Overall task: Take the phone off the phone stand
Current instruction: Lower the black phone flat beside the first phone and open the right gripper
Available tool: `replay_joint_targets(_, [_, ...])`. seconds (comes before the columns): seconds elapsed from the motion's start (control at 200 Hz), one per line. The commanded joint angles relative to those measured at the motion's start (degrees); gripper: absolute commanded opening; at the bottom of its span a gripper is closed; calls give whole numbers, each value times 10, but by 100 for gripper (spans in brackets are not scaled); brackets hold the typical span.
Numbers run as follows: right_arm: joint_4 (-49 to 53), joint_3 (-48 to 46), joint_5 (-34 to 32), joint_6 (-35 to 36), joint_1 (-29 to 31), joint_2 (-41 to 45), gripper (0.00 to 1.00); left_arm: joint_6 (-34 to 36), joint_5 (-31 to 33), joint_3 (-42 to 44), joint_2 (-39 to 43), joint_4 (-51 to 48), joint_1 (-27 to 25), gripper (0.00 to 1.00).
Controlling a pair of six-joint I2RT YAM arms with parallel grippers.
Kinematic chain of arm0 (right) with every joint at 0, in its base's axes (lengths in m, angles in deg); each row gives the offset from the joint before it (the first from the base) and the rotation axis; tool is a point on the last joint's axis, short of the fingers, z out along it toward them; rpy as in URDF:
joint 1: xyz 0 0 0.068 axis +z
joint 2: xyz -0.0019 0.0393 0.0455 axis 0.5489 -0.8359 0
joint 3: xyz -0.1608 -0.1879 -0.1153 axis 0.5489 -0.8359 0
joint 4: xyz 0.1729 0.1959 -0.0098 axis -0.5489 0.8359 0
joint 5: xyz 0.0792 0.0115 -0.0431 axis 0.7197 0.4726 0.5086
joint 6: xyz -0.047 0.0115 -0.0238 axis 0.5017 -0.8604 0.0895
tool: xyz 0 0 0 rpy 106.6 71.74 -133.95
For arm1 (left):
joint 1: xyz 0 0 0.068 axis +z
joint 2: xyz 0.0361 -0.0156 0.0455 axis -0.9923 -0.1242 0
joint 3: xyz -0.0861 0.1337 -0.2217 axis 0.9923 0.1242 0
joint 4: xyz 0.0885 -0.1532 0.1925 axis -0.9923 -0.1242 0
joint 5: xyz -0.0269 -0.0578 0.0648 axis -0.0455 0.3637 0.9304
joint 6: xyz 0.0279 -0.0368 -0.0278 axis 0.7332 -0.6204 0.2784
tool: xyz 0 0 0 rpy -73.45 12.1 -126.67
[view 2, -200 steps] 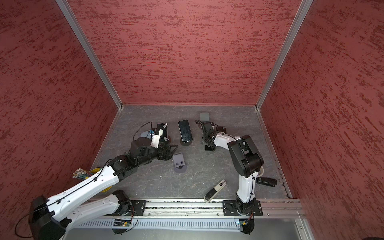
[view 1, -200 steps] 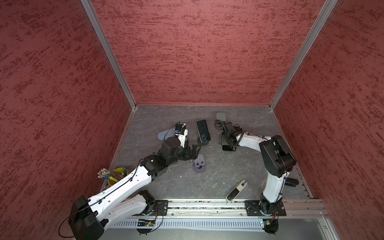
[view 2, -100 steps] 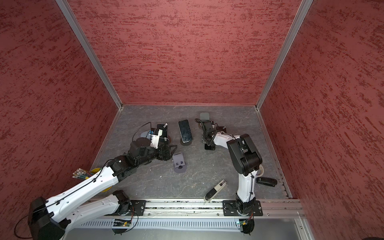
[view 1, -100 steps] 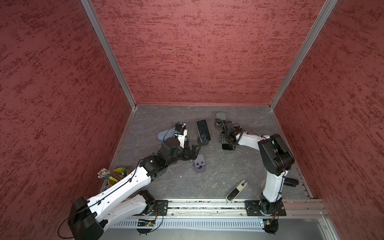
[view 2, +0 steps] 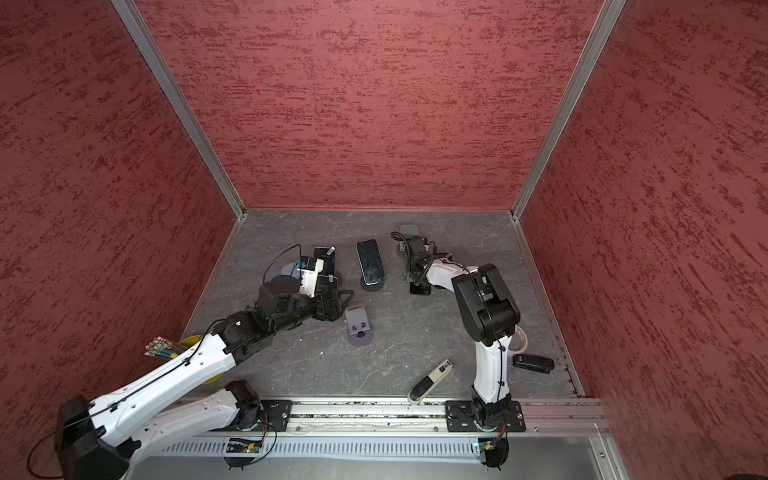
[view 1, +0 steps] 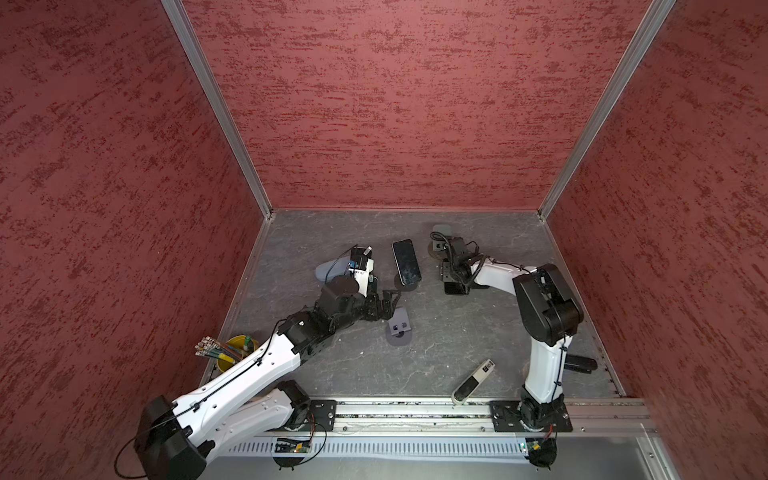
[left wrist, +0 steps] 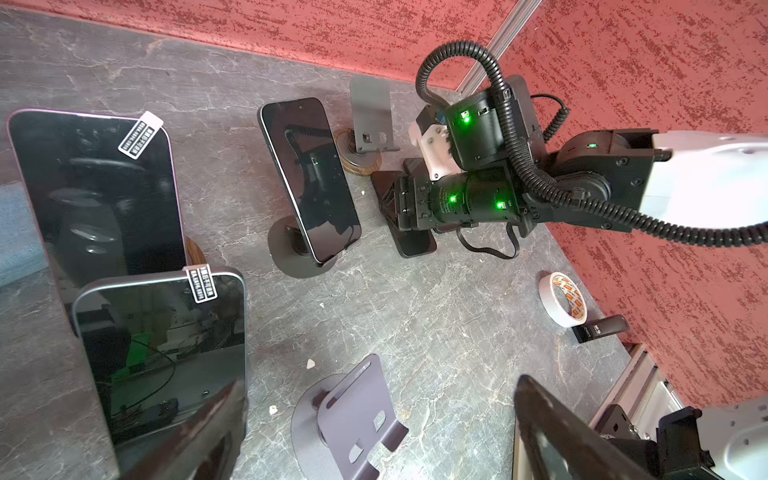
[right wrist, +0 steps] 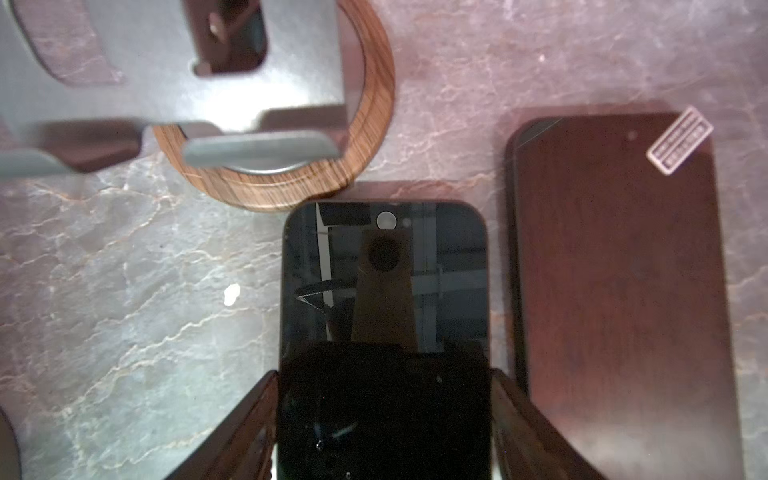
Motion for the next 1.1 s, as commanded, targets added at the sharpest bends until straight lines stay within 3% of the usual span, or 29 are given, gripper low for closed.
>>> replay_joint_targets(0.0, [56,-6,-6,20,-9,-39,74,7,9,3,6,-3,-2,99])
replay_joint_targets(0.621, [59,3,-7,34,-9,-40,81,5,10,8,6,0,-2,100])
replay_joint_targets(1.092, [47,-41,30,19,-9,53,84,3,8,9,-3,7,-3,100])
